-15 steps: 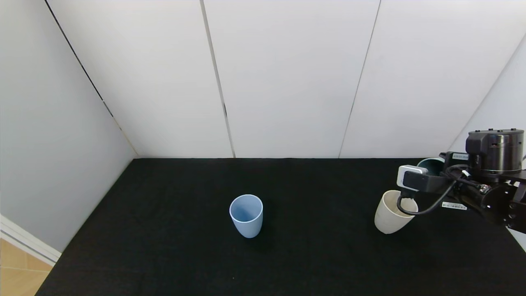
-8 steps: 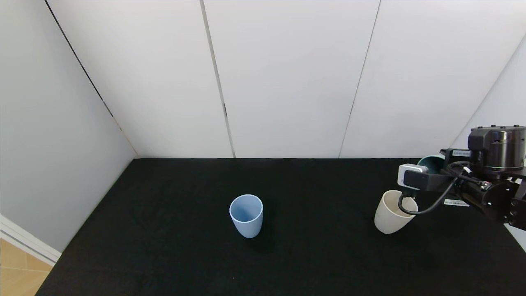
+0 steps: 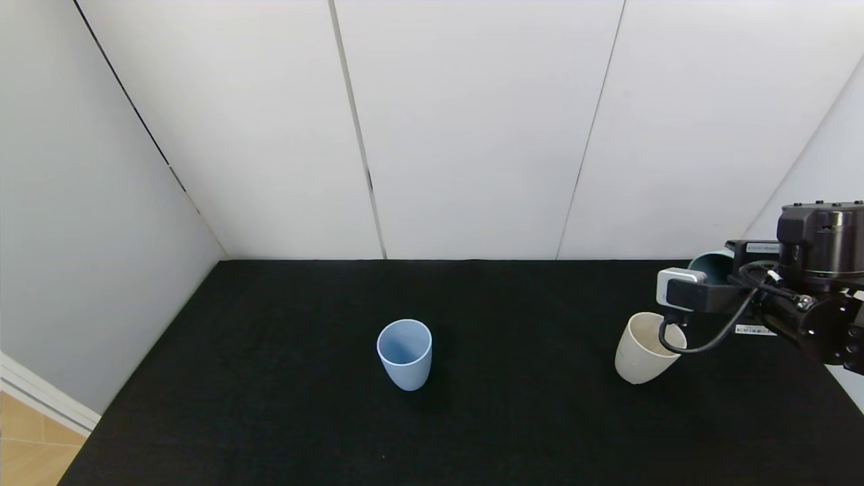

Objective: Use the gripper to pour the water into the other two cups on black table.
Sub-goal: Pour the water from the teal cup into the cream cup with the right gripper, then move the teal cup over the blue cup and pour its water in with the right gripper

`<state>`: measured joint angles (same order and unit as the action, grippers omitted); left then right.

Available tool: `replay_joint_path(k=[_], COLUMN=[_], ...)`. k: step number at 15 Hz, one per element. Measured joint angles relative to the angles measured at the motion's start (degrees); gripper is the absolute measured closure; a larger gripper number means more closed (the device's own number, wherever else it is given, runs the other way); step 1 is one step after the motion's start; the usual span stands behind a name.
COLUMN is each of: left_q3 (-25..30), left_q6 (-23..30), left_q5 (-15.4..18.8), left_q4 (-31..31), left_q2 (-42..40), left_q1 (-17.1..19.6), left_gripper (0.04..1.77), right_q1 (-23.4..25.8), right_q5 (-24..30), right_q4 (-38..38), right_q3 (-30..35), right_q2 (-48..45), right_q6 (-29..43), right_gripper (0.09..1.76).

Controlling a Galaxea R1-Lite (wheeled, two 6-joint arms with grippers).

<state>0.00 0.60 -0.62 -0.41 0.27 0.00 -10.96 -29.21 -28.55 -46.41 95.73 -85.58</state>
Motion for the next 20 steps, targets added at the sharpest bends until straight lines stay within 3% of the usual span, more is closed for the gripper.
replay_joint_path(k=[4, 8, 11, 14, 17, 20], left_q3=[0.0, 0.0, 0.0, 0.0, 0.0, 0.0], left_q6=[0.0, 0.0, 0.0, 0.0, 0.0, 0.0], left_q5=[0.0, 0.0, 0.0, 0.0, -0.01, 0.0], left_q4=[0.0, 0.0, 0.0, 0.0, 0.0, 0.0], left_q2=[0.0, 0.0, 0.0, 0.0, 0.0, 0.0], left_q1=[0.0, 0.0, 0.0, 0.0, 0.0, 0.0], left_gripper=[0.09, 0.09, 0.09, 0.09, 0.09, 0.09], right_q1=[-0.3, -1.16, -1.41, -2.38, -5.77, -12.61], right_q5=[0.6, 1.01, 5.05, 5.73, 5.75, 5.68], right_q4=[0.39, 1.07, 1.32, 1.27, 2.34, 10.03], right_q3=[0.46, 2.06, 3.15, 2.01, -0.24, -5.24], right_q2=[-0.37, -0.59, -0.65, -1.55, -2.57, -3.18], right_q6=[3.25, 16.35, 25.84, 31.48, 37.66, 48.09], right_gripper=[0.64, 0.64, 0.64, 0.64, 0.64, 0.64])
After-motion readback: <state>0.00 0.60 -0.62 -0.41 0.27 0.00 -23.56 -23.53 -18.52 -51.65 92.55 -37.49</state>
